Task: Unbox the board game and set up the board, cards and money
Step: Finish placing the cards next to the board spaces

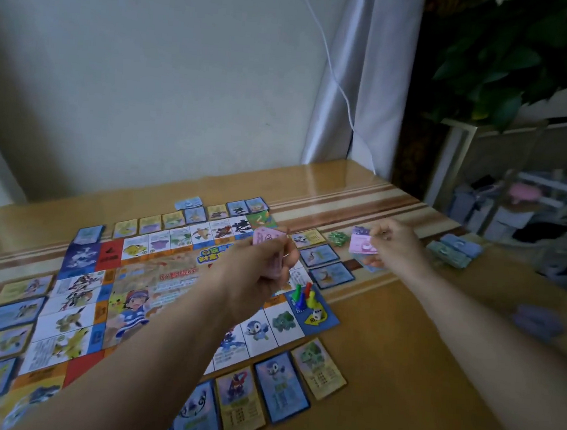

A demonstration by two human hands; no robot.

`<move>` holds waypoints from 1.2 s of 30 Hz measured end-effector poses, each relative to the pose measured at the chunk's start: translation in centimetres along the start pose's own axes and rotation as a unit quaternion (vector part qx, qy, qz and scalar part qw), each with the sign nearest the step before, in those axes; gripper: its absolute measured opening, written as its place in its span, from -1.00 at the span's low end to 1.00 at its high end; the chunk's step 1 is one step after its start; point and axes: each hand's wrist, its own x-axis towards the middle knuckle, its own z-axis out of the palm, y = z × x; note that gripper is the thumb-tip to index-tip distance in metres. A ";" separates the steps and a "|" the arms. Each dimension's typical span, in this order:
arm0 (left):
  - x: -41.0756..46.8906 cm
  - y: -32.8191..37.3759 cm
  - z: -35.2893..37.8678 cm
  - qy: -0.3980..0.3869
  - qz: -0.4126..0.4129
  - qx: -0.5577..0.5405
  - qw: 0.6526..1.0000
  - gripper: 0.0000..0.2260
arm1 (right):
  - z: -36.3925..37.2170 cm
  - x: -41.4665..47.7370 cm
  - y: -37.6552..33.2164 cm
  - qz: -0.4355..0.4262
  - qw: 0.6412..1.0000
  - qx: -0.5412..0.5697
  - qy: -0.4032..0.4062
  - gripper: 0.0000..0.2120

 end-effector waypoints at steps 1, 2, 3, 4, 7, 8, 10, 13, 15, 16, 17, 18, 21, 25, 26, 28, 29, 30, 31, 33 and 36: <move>0.2 -0.1 0.1 -0.003 -0.016 -0.021 1.000 -0.89 | 0.2 0.3 0.5 -0.011 0.999 -0.025 0.017 -0.73; 0.3 -0.2 0.1 0.000 -0.034 -0.046 0.998 -0.88 | 0.3 0.6 0.9 -0.022 0.998 -0.053 0.041 -0.73; 0.4 -0.2 0.1 0.007 -0.051 -0.078 0.996 -0.87 | 0.5 0.8 1.1 -0.026 0.994 -0.082 0.064 -0.75; 0.4 -0.2 0.1 0.012 -0.064 -0.114 0.991 -0.87 | 0.7 0.9 1.4 -0.024 0.991 -0.107 0.082 -0.78; 0.2 0.0 -0.2 0.008 -0.068 -0.186 0.980 -0.84 | 1.2 0.5 1.8 0.000 0.978 -0.176 0.110 -0.79; 0.1 0.0 -0.4 0.006 -0.061 -0.184 0.981 -0.81 | 1.2 0.2 2.0 0.003 0.969 -0.217 0.115 -0.77; 0.1 0.0 -1.2 0.001 -0.042 -0.165 0.985 -0.80 | 0.9 -0.3 2.0 -0.004 0.950 -0.287 0.123 -0.71; 0.0 0.0 -2.9 -0.011 -0.003 -0.131 0.991 -0.80 | 0.5 -0.5 0.3 -0.024 0.959 -0.252 0.124 -0.75; -0.3 0.0 -4.1 -0.004 0.037 -0.099 0.994 -0.75 | 1.1 -1.0 -2.4 -0.069 0.980 -0.165 0.092 -0.84; -0.5 0.0 -4.7 0.009 0.058 -0.080 0.995 -0.75 | 1.8 -1.6 -4.2 -0.093 0.987 -0.119 0.054 -0.88; -0.8 0.0 -5.3 0.025 0.077 -0.059 0.995 -0.76 | 2.7 -2.5 -6.3 -0.112 0.991 -0.075 -0.002 -0.88; -1.1 0.1 -5.8 0.042 0.094 -0.035 0.994 -0.79 | 3.7 -3.6 -8.4 -0.118 0.990 -0.041 -0.072 -0.85; -1.8 0.7 -7.6 0.084 0.139 0.021 0.986 -0.87 | 7.3 -6.9 -13.5 -0.112 0.961 -0.048 -0.250 -0.67; -2.5 2.2 -10.7 0.112 0.188 0.043 0.975 -0.88 | 11.5 -8.5 -17.0 -0.148 0.938 -0.083 -0.301 -0.76; -2.5 2.6 -11.6 0.120 0.193 0.052 0.972 -0.88 | 12.4 -8.4 -17.7 -0.157 0.935 -0.085 -0.306 -0.79; -2.5 3.4 -13.4 0.137 0.192 0.072 0.969 -0.89 | 14.0 -8.0 -18.9 -0.170 0.926 -0.090 -0.324 -0.84; -2.4 3.9 -14.3 0.143 0.189 0.073 0.969 -0.89 | 14.8 -7.6 -19.5 -0.170 0.922 -0.090 -0.336 -0.86; -2.2 4.5 -15.1 0.148 0.186 0.062 0.969 -0.88 | 15.7 -6.9 -19.9 -0.164 0.922 -0.078 -0.343 -0.87; -1.9 5.2 -15.9 0.151 0.185 0.038 0.970 -0.88 | 16.8 -6.0 -20.3 -0.149 0.927 -0.047 -0.341 -0.89; -1.2 6.9 -17.7 0.170 0.181 -0.029 0.968 -0.86 | 19.1 -3.1 -20.8 -0.107 0.947 0.044 -0.300 -0.87; 0.2 9.3 -20.2 0.188 0.165 -0.158 0.955 -0.93 | 22.8 2.1 -21.1 -0.056 0.968 0.110 -0.217 -0.76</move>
